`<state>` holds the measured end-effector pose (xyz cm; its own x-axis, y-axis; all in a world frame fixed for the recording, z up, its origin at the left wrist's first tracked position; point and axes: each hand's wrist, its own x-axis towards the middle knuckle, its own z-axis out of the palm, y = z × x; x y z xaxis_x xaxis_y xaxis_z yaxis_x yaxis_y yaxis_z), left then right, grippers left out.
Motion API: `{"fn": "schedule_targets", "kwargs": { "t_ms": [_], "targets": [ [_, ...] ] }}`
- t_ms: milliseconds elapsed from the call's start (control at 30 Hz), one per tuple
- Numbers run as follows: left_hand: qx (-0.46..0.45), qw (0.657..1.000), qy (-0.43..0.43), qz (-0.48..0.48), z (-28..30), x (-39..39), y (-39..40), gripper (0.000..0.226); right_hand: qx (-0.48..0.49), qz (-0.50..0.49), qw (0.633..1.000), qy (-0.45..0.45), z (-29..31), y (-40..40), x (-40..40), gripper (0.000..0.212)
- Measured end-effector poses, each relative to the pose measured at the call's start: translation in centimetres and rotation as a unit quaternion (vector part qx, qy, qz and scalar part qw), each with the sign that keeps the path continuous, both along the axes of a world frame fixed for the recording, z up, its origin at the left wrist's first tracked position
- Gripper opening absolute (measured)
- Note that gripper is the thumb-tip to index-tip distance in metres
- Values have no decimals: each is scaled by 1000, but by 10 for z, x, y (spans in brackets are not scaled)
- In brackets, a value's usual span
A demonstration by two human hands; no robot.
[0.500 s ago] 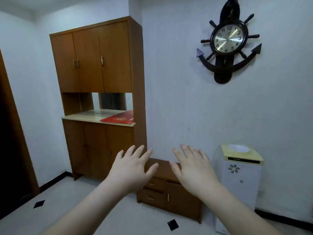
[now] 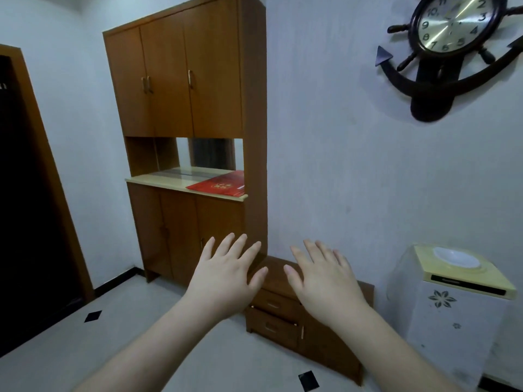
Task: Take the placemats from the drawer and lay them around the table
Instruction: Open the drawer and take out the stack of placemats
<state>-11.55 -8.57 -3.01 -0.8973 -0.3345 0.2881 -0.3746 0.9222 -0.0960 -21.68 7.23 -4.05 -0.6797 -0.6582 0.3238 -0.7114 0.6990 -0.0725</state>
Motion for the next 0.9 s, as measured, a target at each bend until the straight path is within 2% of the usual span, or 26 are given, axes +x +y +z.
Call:
{"fn": "schedule_targets", "kwargs": {
  "t_ms": [33, 100, 167, 233, 367, 700, 767, 867, 900],
  "targets": [
    [-8, 1000, 3, 0, -3, -5, -11, 78, 4, -4, 1000, -8, -1, -11, -5, 90],
    [-22, 1000, 0, -7, -9, -16, -36, 84, 15, -10, 1000, -24, -3, -38, -17, 71],
    [-33, 999, -1, -4, -14, -27, -66, 80, 19, -13, 999, -21, -7, -71, -29, 60],
    [-48, 999, -4, -8, -17, -37, -99, 76, 26, -16, 999, -18, -9, -107, -41, 59],
    [-17, 1000, -10, -7, -18, -61, -164, 66, 43, -16, 999, -27, -8, -171, -61, 59],
    [24, 999, -1, -28, -10, -160, -262, 70, 38, -51, 997, -36, -13, -254, -145, 60],
    [27, 999, 6, -35, -11, -188, -272, 69, 41, -54, 997, -37, -14, -261, -169, 65],
    [17, 999, 11, -45, -16, -237, -282, 69, 42, -59, 997, -33, -17, -267, -212, 90],
    [9, 999, 12, -46, -18, -254, -284, 69, 42, -62, 997, -30, -19, -268, -229, 85]
  ]
}}
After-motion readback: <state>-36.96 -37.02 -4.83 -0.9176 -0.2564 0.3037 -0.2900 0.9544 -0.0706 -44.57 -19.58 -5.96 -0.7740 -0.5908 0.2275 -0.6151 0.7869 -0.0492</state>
